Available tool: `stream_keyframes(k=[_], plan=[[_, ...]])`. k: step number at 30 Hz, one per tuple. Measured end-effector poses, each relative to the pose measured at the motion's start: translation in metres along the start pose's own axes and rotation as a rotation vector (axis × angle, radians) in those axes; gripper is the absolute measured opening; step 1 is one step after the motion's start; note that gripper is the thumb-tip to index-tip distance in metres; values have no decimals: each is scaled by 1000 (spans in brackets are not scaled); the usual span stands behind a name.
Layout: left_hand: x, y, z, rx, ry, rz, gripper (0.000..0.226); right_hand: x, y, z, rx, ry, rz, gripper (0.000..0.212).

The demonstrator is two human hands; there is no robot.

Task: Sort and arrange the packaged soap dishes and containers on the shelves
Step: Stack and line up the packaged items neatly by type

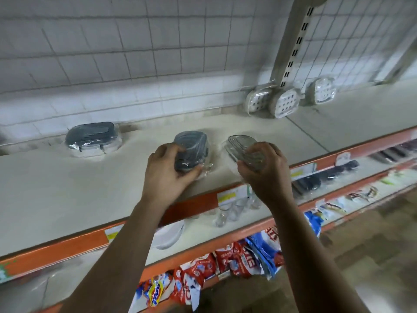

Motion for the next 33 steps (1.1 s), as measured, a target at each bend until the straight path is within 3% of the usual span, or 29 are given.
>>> stream_keyframes(k=[5,11,19,28,33], plan=[[71,-45,18,-38,-119,16,56,53,71,24,97,-53,-28,28],[177,-124,59,-97,-192,38,54,155,178,66,73,-111,-33,33],[297,-245,126,-271,-151,127,74,272,307,95,44,-152,36,32],[342,-370,139,-385,-103,137,77,389,332,84,74,-183,79,35],[346,-447,115,-375,-54,112,76,469,320,53,-10,-141,127,38]])
Point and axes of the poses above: each hand's wrist, its own z-axis away from the middle knuckle, its own y-axis out of the back of the hand, x = y × z, the point moved 5 cm from there along -z, towards the middle knuckle
